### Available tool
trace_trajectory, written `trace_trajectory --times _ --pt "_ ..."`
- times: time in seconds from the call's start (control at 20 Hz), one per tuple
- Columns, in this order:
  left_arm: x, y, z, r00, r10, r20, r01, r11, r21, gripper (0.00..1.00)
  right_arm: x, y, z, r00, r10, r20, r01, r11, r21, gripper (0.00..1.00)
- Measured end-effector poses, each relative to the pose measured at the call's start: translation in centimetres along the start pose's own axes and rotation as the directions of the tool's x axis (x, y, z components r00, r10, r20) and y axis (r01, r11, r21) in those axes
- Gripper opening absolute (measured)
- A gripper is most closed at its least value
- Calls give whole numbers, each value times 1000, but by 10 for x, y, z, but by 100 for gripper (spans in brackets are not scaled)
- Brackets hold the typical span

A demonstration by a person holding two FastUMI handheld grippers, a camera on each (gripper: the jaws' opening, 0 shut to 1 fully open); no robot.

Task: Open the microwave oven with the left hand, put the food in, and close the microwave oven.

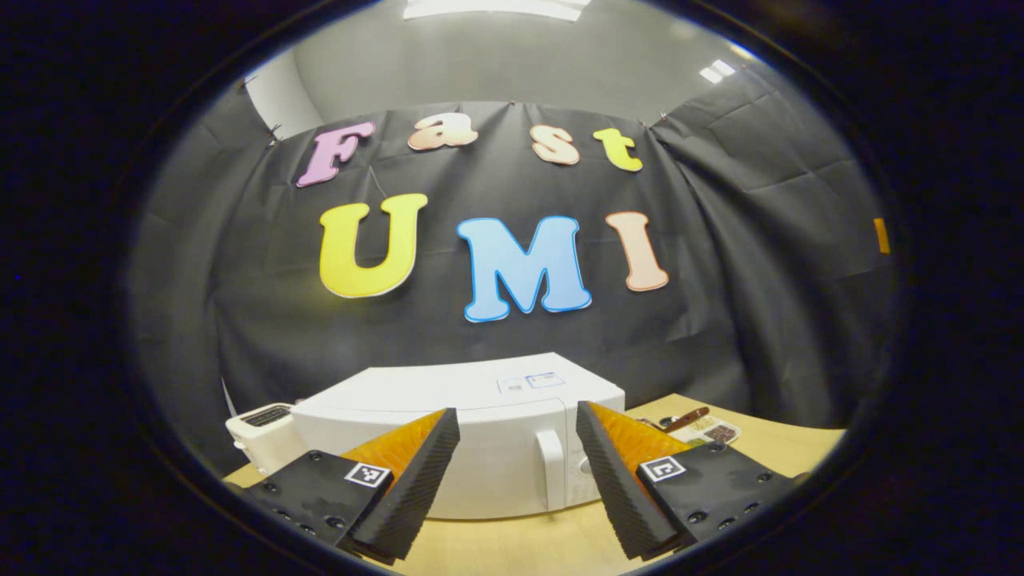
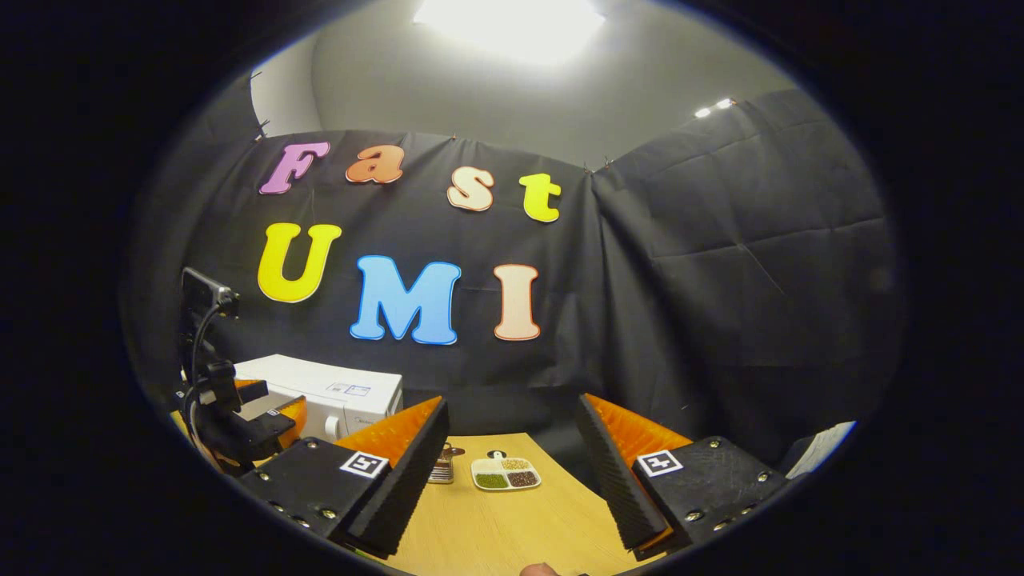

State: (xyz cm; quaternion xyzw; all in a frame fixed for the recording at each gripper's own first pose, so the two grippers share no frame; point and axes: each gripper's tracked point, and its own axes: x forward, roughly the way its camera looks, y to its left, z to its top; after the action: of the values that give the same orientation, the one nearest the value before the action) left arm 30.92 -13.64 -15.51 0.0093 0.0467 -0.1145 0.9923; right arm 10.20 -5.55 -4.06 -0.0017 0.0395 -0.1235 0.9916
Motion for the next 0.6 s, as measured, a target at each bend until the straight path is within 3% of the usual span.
trace_trajectory --times 0.1,0.4,0.45,0.5,0.55,0.6 --pt "15 -8 -18 999 -15 -30 16 1000 6 94 -2 -6 -3 1000 -29 -9 28 1000 -11 97" --pt "58 -23 -72 991 -32 -126 34 999 13 98 -10 -32 -12 991 -126 -48 123 991 -58 97" --pt "63 -25 -80 989 -34 -143 36 999 8 87 -11 -35 -14 989 -135 -56 132 989 -60 97" --pt "66 -26 -89 986 -38 -161 38 999 2 86 -12 -36 -15 988 -139 -61 136 989 -59 97" --pt "68 -29 -96 983 -40 -180 41 999 0 94 -13 -37 -16 987 -143 -65 140 988 -59 97" --pt "71 -28 -103 980 -35 -198 36 999 2 88 -13 -39 -17 986 -150 -71 146 987 -62 97"
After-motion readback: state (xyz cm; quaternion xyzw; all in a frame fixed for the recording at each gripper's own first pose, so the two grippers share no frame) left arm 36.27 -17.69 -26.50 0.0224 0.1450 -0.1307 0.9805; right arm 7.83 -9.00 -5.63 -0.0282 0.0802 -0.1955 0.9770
